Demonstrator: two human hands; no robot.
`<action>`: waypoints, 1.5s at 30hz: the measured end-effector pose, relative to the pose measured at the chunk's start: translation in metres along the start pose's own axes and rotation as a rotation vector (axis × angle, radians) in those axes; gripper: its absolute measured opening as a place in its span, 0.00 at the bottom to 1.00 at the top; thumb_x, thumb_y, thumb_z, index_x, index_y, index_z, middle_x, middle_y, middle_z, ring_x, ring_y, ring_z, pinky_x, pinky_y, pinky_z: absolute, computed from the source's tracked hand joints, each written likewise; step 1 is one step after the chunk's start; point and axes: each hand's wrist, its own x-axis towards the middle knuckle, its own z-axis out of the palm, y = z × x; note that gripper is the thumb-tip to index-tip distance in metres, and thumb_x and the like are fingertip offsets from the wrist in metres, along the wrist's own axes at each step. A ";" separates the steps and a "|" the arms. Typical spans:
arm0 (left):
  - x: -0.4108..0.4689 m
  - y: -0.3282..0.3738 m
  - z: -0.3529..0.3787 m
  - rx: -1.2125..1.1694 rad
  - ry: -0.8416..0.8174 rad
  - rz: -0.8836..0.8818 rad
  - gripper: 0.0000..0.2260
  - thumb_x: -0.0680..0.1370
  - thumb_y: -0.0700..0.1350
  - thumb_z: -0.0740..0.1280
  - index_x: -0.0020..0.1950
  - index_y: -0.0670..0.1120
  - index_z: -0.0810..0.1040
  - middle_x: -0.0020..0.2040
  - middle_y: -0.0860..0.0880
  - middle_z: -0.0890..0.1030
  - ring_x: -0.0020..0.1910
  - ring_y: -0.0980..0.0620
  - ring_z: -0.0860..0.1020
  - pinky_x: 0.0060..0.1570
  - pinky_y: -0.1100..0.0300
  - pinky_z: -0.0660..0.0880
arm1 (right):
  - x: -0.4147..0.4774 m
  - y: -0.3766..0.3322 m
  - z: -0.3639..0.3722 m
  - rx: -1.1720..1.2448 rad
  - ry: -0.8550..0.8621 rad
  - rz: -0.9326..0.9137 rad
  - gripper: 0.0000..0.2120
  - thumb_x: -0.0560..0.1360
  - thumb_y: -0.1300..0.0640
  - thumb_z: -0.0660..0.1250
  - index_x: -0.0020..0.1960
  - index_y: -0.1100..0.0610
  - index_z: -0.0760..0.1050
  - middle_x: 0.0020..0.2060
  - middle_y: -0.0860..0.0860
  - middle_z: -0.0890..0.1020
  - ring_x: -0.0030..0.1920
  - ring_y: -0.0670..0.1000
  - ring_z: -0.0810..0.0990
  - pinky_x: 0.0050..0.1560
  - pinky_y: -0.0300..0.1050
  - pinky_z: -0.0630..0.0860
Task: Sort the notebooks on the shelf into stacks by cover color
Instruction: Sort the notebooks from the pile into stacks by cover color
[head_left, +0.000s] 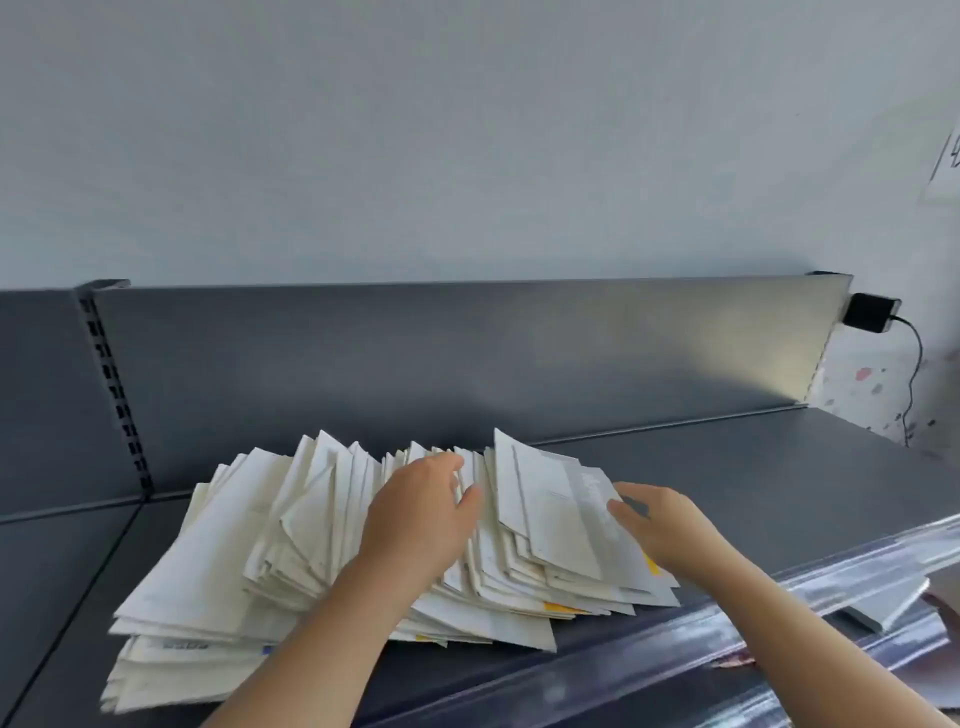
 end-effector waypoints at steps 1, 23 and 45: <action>0.006 0.005 0.010 -0.001 -0.026 -0.028 0.10 0.79 0.51 0.60 0.58 0.51 0.74 0.53 0.53 0.80 0.49 0.52 0.78 0.47 0.57 0.75 | 0.002 0.006 0.002 0.031 -0.027 0.012 0.21 0.79 0.47 0.58 0.69 0.52 0.70 0.65 0.50 0.75 0.62 0.53 0.75 0.56 0.44 0.74; 0.030 0.051 0.051 0.037 -0.318 -0.254 0.08 0.71 0.51 0.72 0.38 0.51 0.74 0.34 0.51 0.81 0.27 0.52 0.78 0.27 0.61 0.74 | 0.011 0.048 0.021 0.330 -0.094 -0.114 0.13 0.78 0.58 0.60 0.57 0.49 0.80 0.57 0.38 0.78 0.55 0.40 0.74 0.54 0.32 0.67; -0.002 0.022 0.034 -0.499 0.009 -0.148 0.09 0.81 0.44 0.60 0.59 0.55 0.72 0.54 0.61 0.79 0.54 0.61 0.78 0.47 0.66 0.75 | -0.008 -0.016 0.010 0.870 -0.065 -0.122 0.20 0.76 0.60 0.66 0.60 0.38 0.70 0.48 0.43 0.83 0.48 0.43 0.81 0.41 0.36 0.78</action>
